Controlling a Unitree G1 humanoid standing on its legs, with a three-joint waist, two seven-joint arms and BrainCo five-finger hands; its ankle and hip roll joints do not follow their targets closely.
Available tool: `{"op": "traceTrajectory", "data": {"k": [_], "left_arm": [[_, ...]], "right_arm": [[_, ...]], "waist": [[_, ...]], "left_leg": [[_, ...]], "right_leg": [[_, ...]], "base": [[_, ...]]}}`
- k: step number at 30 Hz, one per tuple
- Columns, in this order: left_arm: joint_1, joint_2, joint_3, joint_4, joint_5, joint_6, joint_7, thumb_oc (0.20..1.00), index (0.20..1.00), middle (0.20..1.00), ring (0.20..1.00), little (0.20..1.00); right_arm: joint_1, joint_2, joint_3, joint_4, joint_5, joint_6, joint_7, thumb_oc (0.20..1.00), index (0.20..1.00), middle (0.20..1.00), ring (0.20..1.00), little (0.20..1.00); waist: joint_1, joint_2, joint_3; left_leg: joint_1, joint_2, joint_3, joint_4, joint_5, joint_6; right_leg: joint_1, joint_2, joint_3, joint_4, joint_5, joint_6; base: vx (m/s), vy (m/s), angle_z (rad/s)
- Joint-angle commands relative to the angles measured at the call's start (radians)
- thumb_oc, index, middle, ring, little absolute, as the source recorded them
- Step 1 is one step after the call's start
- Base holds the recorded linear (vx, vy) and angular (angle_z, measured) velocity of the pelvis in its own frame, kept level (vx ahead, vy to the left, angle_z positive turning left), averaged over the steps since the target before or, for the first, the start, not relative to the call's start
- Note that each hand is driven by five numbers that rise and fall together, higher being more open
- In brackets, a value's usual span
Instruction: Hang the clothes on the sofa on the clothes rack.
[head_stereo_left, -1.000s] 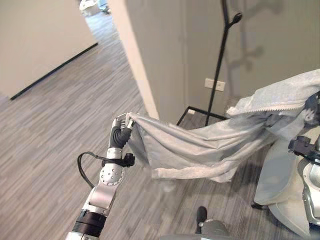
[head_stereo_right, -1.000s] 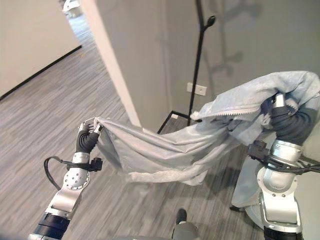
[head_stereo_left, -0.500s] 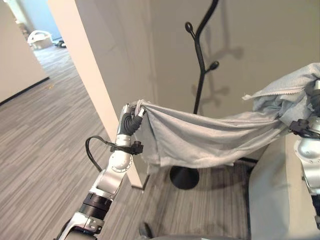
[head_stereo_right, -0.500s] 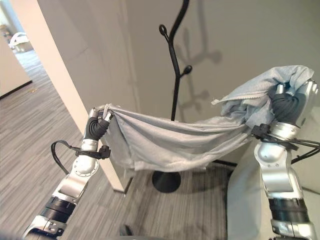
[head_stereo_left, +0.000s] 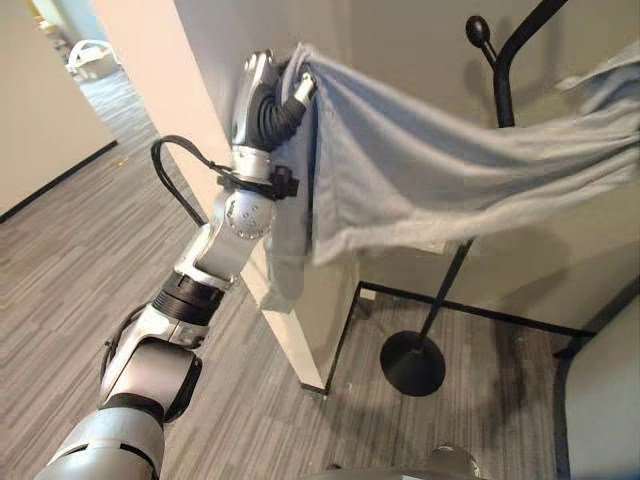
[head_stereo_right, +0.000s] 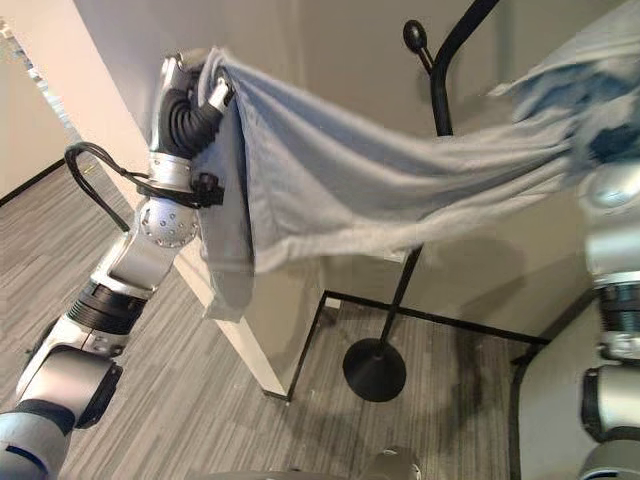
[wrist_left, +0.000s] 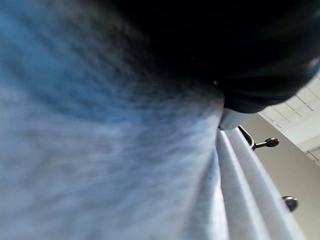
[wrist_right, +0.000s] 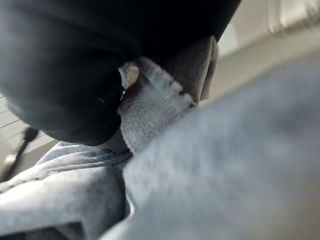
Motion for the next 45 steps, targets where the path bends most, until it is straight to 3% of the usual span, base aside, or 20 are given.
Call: {"op": "traceTrajectory", "data": {"k": [1,5,11,12,17,22,25,31,36,38,43,45], "left_arm": [[-0.017,0.001,0.028,-0.033,0.062,-0.028,0.011,0.2,0.2,0.2,0.2,0.2],[-0.031,0.056,0.042,-0.053,0.083,-0.029,-0.016,0.2,0.2,0.2,0.2,0.2],[-0.152,0.115,0.011,0.051,0.071,0.011,0.01,0.2,0.2,0.2,0.2,0.2],[-0.271,0.097,-0.065,0.228,0.037,0.045,0.015,0.2,0.2,0.2,0.2,0.2],[-0.452,0.087,-0.22,0.515,0.044,0.095,0.004,0.2,0.2,0.2,0.2,0.2],[-0.573,0.071,-0.327,0.77,0.017,0.127,-0.005,0.2,0.2,0.2,0.2,0.2],[-0.63,0.039,-0.4,0.981,-0.022,0.133,-0.03,0.2,0.2,0.2,0.2,0.2],[-0.607,0.008,-0.404,1.08,-0.046,0.131,-0.045,0.2,0.2,0.2,0.2,0.2],[-0.464,-0.044,-0.353,1.131,-0.042,0.135,-0.066,0.2,0.2,0.2,0.2,0.2],[-0.285,-0.135,-0.27,1.171,-0.096,0.142,-0.103,0.2,0.2,0.2,0.2,0.2],[-0.161,-0.274,-0.184,1.137,-0.274,0.123,-0.132,0.2,0.2,0.2,0.2,0.2],[-0.092,-0.351,-0.132,1.08,-0.426,0.1,-0.154,0.2,0.2,0.2,0.2,0.2]], "right_arm": [[-0.105,-0.072,-0.05,-0.021,-0.048,0.025,-0.004,0.2,0.2,0.2,0.2,0.2],[-0.118,-0.163,-0.048,-0.006,-0.041,0.021,0.043,0.2,0.2,0.2,0.2,0.2],[-0.26,-0.258,0.186,0.157,0.016,-0.053,0.149,0.2,0.2,0.2,0.2,0.2],[-0.375,-0.248,0.355,0.292,0.087,-0.096,0.217,0.2,0.2,0.2,0.2,0.2],[-0.585,-0.198,0.622,0.518,0.163,-0.137,0.294,0.2,0.2,0.2,0.2,0.2],[-0.771,-0.125,0.828,0.703,0.191,-0.154,0.343,0.2,0.2,0.2,0.2,0.2],[-0.856,-0.032,0.932,0.871,0.193,-0.157,0.378,0.2,0.2,0.2,0.2,0.2],[-0.818,0.044,0.905,0.967,0.206,-0.16,0.386,0.2,0.2,0.2,0.2,0.2],[-0.6,0.13,0.745,0.97,0.201,-0.164,0.384,0.2,0.2,0.2,0.2,0.2],[-0.416,0.234,0.621,0.96,0.219,-0.152,0.393,0.2,0.2,0.2,0.2,0.2],[-0.269,0.353,0.524,0.942,0.267,-0.145,0.384,0.2,0.2,0.2,0.2,0.2],[-0.185,0.433,0.476,0.902,0.293,-0.154,0.37,0.2,0.2,0.2,0.2,0.2]], "waist": [[-0.029,-0.01,-0.041],[-0.002,-0.042,-0.074],[0.013,-0.049,-0.086],[0.008,-0.046,-0.081],[-0.004,-0.044,-0.071],[-0.01,-0.04,-0.059],[-0.011,-0.042,-0.063],[-0.009,-0.044,-0.065],[-0.005,-0.045,-0.056],[-0.021,-0.042,-0.032],[-0.032,-0.032,-0.004],[-0.037,-0.024,0.005]], "left_leg": [[0.012,0.107,0.057,0.007,-0.011,-0.128],[0.025,0.123,0.045,0.029,-0.018,-0.149],[0.009,0.184,0.025,0.087,-0.009,-0.191],[0.002,0.223,0.01,0.132,0.008,-0.217],[-0.012,0.268,-0.015,0.183,0.059,-0.25],[-0.031,0.292,-0.033,0.218,0.113,-0.268],[-0.028,0.301,-0.03,0.203,0.147,-0.278],[-0.011,0.32,-0.03,0.172,0.19,-0.293],[-0.005,0.347,-0.024,0.164,0.236,-0.307],[-0.008,0.375,0.005,0.172,0.244,-0.33],[-0.016,0.395,0.048,0.163,0.256,-0.339],[-0.017,0.403,0.068,0.15,0.268,-0.344]], "right_leg": [[0.106,0.079,0.07,-0.014,0.114,-0.031],[0.166,0.113,0.077,-0.083,0.094,-0.029],[0.236,0.185,0.031,-0.177,0.066,-0.056],[0.275,0.228,0.017,-0.214,0.049,-0.079],[0.297,0.276,0.021,-0.225,0.016,-0.113],[0.304,0.302,0.02,-0.225,0.003,-0.136],[0.303,0.318,0.013,-0.227,0.0,-0.142],[0.294,0.341,0.016,-0.221,-0.007,-0.153],[0.294,0.366,0.009,-0.218,-0.023,-0.169],[0.299,0.378,0.01,-0.208,-0.054,-0.18],[0.287,0.379,-0.007,-0.201,-0.059,-0.186],[0.281,0.378,-0.014,-0.204,-0.059,-0.188]], "base": [[0.14,-0.247,0.31],[0.13,-0.236,0.11],[0.04,-0.246,-0.09],[0.05,-0.37,0.22],[0.04,-0.206,0.17],[0.06,-0.133,0.02],[0.09,-0.112,0.01],[0.08,-0.107,0.03],[0.08,-0.119,0.04],[0.13,-0.174,0.05],[0.01,-0.045,0.17],[-0.01,-0.011,0.24]]}}
